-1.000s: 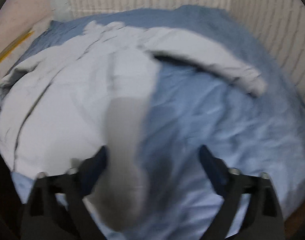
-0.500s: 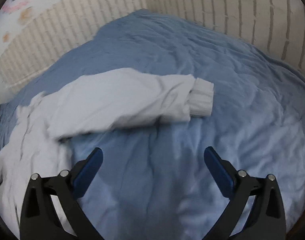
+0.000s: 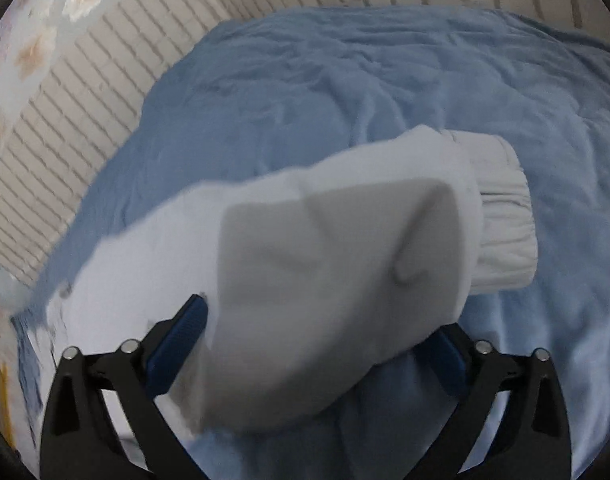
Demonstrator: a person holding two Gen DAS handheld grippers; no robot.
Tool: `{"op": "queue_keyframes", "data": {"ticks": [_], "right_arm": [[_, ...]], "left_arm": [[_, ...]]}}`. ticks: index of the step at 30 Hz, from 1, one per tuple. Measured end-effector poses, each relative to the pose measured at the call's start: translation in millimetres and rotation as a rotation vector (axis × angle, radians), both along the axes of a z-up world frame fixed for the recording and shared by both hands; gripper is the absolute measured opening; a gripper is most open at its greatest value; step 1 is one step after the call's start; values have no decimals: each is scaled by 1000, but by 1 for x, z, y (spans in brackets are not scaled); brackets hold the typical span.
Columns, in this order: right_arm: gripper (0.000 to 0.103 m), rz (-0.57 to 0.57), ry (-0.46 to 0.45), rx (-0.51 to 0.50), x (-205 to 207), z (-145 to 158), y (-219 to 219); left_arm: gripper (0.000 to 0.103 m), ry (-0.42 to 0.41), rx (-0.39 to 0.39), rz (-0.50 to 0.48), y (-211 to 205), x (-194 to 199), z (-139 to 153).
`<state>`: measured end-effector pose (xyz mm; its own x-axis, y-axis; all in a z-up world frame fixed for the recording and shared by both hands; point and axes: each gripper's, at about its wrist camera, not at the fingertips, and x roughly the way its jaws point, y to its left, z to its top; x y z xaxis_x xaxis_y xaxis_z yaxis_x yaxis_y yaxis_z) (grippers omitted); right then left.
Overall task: Fold large clothes
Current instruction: 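Grasp the jacket sleeve cuff with the right gripper and fold it over the body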
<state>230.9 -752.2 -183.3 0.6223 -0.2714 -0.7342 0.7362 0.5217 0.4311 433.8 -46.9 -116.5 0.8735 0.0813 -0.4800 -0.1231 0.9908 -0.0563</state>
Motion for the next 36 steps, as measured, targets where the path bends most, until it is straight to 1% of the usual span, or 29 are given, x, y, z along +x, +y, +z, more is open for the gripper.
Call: {"op": "queue_keyframes", "data": {"ticks": [1, 2, 3, 4, 5, 6, 8, 9, 11, 12, 13, 14, 15, 16, 17, 18, 20, 21, 22, 23, 24, 25, 26, 28, 29, 30, 32, 34, 36], "right_arm": [[47, 18, -9, -42, 4, 7, 3], [39, 46, -14, -104, 11, 19, 10], [26, 64, -9, -160, 18, 31, 17], [21, 75, -6, -196, 23, 39, 23], [20, 85, -1, -239, 30, 50, 31], [19, 97, -2, -292, 38, 68, 44], [18, 121, -27, -357, 48, 94, 63], [18, 152, -61, -408, 55, 117, 85], [18, 211, -121, -506, 64, 151, 127], [19, 242, -150, -540, 67, 163, 145], [19, 297, -199, -582, 74, 182, 177], [19, 345, -242, -600, 80, 194, 203], [19, 383, -281, -595, 84, 201, 222], [20, 449, -366, -563, 92, 209, 254], [20, 477, -404, -551, 96, 211, 271], [23, 534, -444, -531, 106, 209, 301], [27, 622, -469, -505, 121, 197, 342], [32, 678, -479, -484, 129, 187, 363], [50, 757, -483, -450, 139, 172, 385], [64, 827, -470, -411, 149, 157, 405], [82, 890, -437, -364, 158, 138, 426], [85, 911, -420, -348, 161, 128, 436], [86, 946, -393, -334, 164, 117, 448], [87, 984, -350, -316, 168, 106, 460], [87, 1005, -353, -293, 170, 105, 463], [90, 1021, -360, -275, 172, 106, 463], [92, 1050, -385, -258, 171, 115, 462], [99, 1052, -427, -296, 165, 127, 457], [100, 1063, -465, -341, 159, 137, 455]], "left_arm": [[96, 4, 0, 6, 5, 0, 1], [96, -13, 1, 17, 12, -3, 5], [96, -29, 8, 29, 21, -9, 11], [96, -36, 31, 47, 25, -8, 13], [96, -40, 44, 59, 33, -14, 17], [96, -42, 49, 75, 39, -15, 18], [95, -27, 11, 74, 55, -20, 20], [95, -27, 2, 77, 62, -23, 23], [95, -32, 2, 96, 69, -25, 27], [95, -43, -1, 101, 71, -27, 30], [95, -57, -8, 99, 72, -28, 33], [95, -65, -20, 92, 72, -29, 36], [95, -70, -47, 78, 72, -29, 37], [96, -73, -84, 58, 71, -29, 38], [96, -74, -92, 50, 71, -30, 41], [96, -74, -90, 42, 69, -30, 42], [96, -77, -74, 14, 63, -30, 45], [96, -82, -61, 9, 60, -30, 46], [96, -82, -56, 9, 60, -30, 47], [96, -81, -64, 8, 60, -30, 48], [96, -80, -82, 13, 62, -29, 47], [97, -79, -102, 20, 64, -29, 46], [97, -78, -117, 21, 64, -29, 45], [98, -71, -138, 14, 62, -29, 44], [98, -70, -134, 11, 59, -30, 44], [99, -70, -126, 7, 55, -31, 44], [100, -65, -99, -11, 43, -31, 44], [100, -57, -78, -30, 33, -31, 43], [100, -40, -74, -48, 26, -31, 40]]}}
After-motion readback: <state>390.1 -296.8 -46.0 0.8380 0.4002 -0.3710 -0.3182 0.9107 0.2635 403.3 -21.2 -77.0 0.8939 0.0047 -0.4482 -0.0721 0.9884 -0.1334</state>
